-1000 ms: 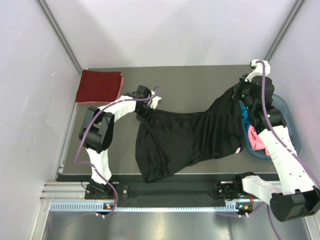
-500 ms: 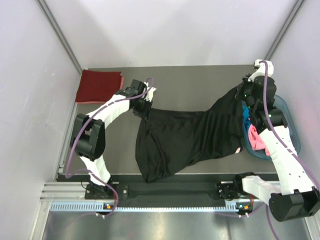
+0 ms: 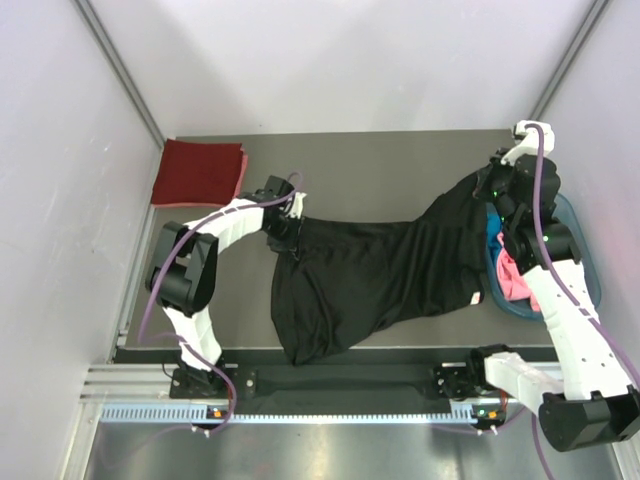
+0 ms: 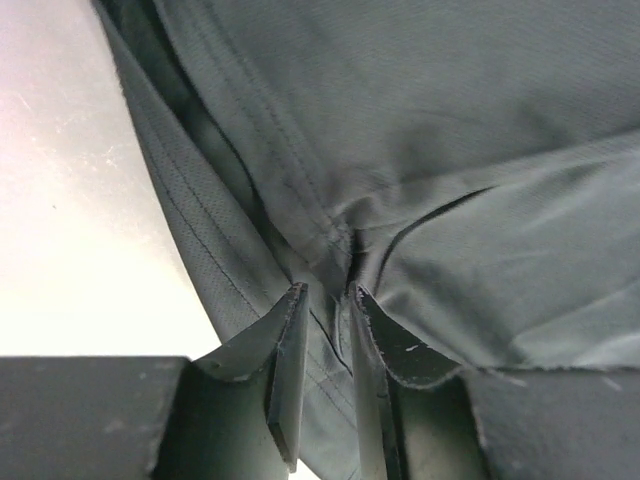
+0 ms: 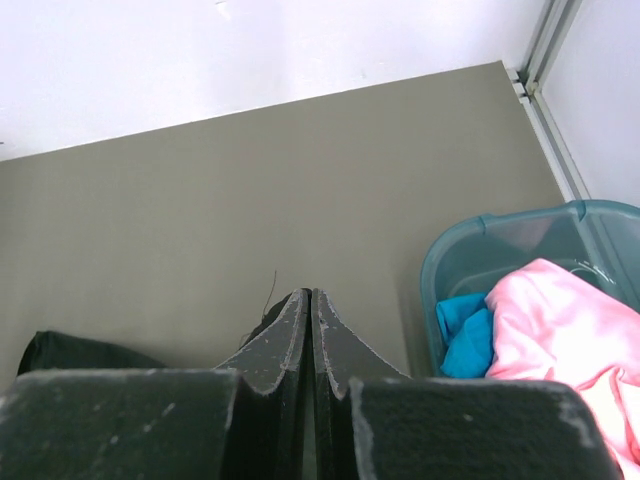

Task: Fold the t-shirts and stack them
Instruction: Flatten the tshirt out

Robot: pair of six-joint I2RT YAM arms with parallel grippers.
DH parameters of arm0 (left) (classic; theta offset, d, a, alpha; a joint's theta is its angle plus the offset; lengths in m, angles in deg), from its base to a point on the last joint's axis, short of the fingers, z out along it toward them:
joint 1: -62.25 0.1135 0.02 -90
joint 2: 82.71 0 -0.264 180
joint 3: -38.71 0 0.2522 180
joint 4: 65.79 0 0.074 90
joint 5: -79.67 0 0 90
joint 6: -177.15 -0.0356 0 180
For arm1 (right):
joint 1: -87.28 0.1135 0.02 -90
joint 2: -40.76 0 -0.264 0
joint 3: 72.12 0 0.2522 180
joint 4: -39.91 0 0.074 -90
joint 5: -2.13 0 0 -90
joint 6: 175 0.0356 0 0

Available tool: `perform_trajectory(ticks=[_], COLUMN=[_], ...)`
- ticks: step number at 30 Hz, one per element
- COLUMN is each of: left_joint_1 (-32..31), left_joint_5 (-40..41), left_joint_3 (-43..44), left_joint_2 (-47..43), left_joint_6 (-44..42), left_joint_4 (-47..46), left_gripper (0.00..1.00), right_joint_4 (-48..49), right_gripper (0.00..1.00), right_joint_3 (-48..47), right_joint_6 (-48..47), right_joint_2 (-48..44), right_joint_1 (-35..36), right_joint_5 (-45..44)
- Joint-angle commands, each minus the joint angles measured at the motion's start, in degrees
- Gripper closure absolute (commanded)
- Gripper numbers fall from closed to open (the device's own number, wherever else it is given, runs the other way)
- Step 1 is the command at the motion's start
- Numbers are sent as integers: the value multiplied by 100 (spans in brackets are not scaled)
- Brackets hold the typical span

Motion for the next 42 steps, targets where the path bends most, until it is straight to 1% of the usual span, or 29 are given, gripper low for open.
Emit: perform_trajectory(ticks=[1,7,8,11,16,18,27,28,30,31,32,38,42], left_joint_1=[20,20,20,20,11,20,11,11,2,-6,-6,-76,-112], left_joint_5=[54,106,141,106,141,89,106,89,45,45,45,54,317], left_joint_3=[-117,-117,-126,-152,-143,-161,-222,-214,-214,-214,-205,6,76], left_joint_2=[-29,129,138,129,226,252,279,270,279,279,270,-186,-722], left_joint_6=[330,480,506,567,603,611,620,620,620,620,629,875,1068], left_joint_4=[-419,-542,-577,-692,-692,-744,-744,-762,-753,-762,-745,-604,-534], left_gripper=[71,72,70,70,71,73,74,75,83,89,100,100,100], right_joint_4=[189,198,198,198,207,216,207,207,207,215,216,163,101], right_gripper=[100,100,100,100,100,100,100,100,100,100,100,100,100], right_joint_3=[17,25,34,52,52,60,52,52,60,60,60,-71,-177], right_joint_6=[-17,-17,-25,-17,-25,-25,-25,-25,-17,-17,-25,1,45], right_joint_2=[-175,-193,-184,-175,-193,-193,-219,-219,-228,-219,-219,-184,-201], right_joint_1=[-75,-76,-76,-67,-76,-67,-76,-76,-75,-76,-76,-76,-75], right_joint_5=[19,28,28,28,28,28,28,28,28,28,28,54,37])
